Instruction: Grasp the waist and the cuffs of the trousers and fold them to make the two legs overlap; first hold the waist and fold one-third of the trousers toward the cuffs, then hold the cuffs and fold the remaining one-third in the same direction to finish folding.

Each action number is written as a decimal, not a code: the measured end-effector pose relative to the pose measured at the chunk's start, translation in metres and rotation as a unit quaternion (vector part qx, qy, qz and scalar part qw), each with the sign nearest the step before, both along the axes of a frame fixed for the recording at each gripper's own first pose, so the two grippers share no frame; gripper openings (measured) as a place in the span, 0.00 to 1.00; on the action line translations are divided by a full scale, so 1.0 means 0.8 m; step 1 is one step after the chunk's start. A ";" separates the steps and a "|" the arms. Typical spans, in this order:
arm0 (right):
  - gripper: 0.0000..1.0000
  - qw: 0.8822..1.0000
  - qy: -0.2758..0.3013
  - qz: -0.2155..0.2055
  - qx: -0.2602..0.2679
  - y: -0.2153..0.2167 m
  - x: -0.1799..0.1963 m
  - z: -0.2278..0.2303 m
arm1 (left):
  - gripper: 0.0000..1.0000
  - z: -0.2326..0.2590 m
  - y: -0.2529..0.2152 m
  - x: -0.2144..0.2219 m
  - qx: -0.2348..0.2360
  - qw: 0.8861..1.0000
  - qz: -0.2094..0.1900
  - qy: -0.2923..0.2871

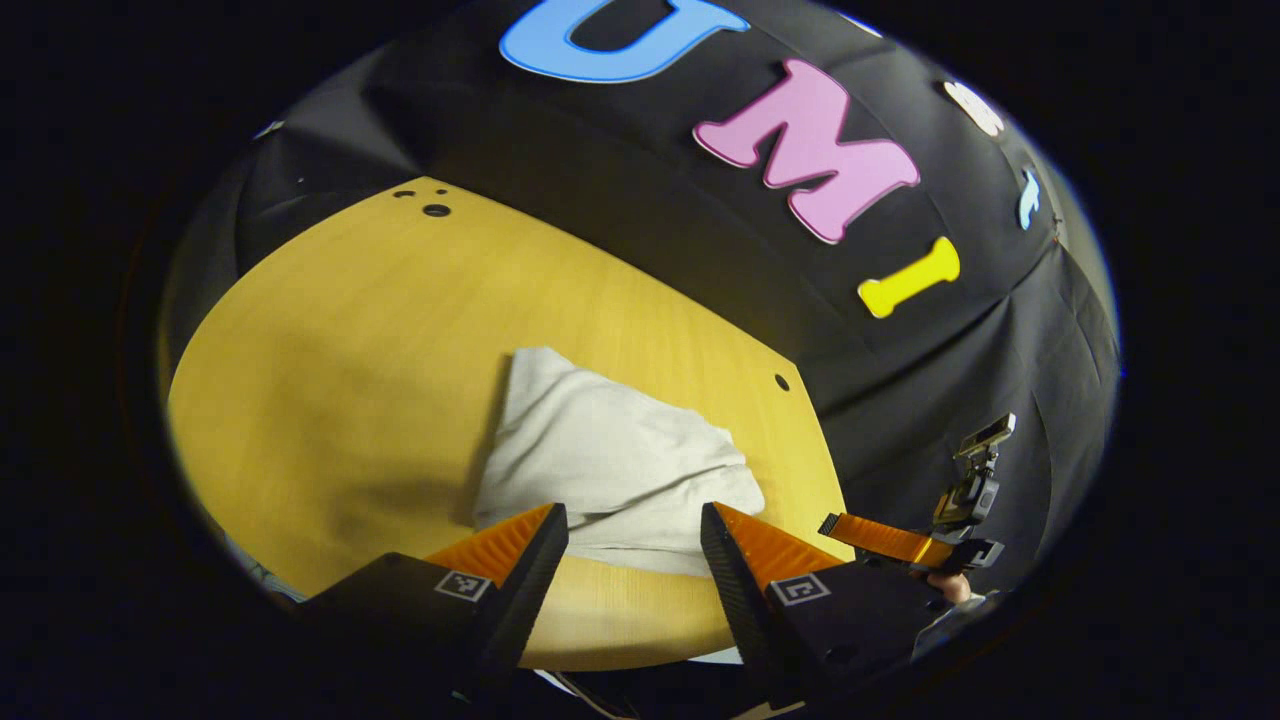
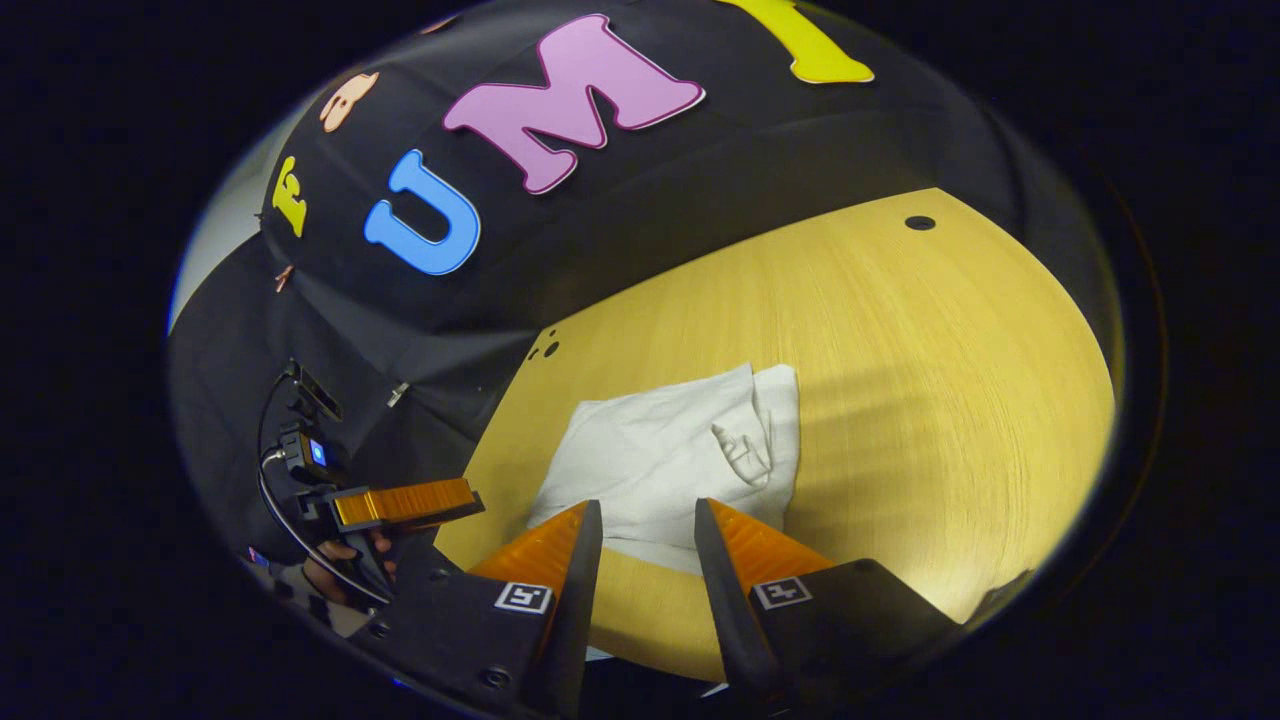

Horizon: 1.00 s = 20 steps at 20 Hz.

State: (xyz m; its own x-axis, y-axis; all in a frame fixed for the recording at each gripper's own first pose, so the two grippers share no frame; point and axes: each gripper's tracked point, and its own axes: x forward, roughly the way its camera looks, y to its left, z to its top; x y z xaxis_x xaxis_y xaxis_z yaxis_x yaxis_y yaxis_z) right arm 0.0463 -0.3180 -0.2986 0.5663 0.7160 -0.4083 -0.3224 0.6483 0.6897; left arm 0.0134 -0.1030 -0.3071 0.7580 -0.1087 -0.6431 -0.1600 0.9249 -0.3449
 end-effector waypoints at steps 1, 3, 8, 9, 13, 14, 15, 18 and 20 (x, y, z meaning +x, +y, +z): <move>0.58 1.000 -0.007 0.006 0.001 0.006 0.003 0.003 | 0.86 0.005 0.011 -0.003 0.002 1.000 0.013 -0.006; 0.58 1.000 -0.008 0.025 -0.014 0.015 0.006 -0.009 | 0.86 0.017 0.030 -0.015 0.005 0.999 0.035 -0.017; 0.58 0.998 0.023 0.052 -0.029 0.033 0.015 -0.028 | 0.86 0.017 0.049 -0.035 0.003 0.997 0.073 -0.028; 0.58 0.998 0.024 0.053 -0.031 0.036 0.017 -0.029 | 0.86 0.016 0.053 -0.041 0.006 0.997 0.077 -0.026; 0.58 0.997 0.033 0.060 -0.038 0.049 0.017 -0.032 | 0.86 0.013 0.067 -0.052 0.000 0.996 0.088 -0.022; 0.58 0.997 0.034 0.059 -0.039 0.051 0.017 -0.032 | 0.86 0.012 0.069 -0.051 -0.002 0.996 0.089 -0.023; 0.58 0.997 0.035 0.057 -0.040 0.052 0.016 -0.033 | 0.86 0.013 0.072 -0.051 -0.006 0.996 0.089 -0.024; 0.58 0.997 0.040 0.052 -0.047 0.055 0.013 -0.034 | 0.86 0.014 0.078 -0.054 -0.009 0.996 0.083 -0.023; 0.58 0.997 0.041 0.048 -0.051 0.059 0.012 -0.034 | 0.86 0.011 0.082 -0.057 -0.013 0.997 0.078 -0.019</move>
State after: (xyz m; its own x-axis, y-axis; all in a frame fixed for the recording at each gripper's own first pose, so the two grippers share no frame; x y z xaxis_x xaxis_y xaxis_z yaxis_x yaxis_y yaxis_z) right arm 0.0558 -0.2707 -0.3258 0.4591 0.7172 -0.5242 -0.3317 0.6858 0.6478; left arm -0.0320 -0.0373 -0.2980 0.7904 -0.0041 -0.6126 -0.2872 0.8808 -0.3764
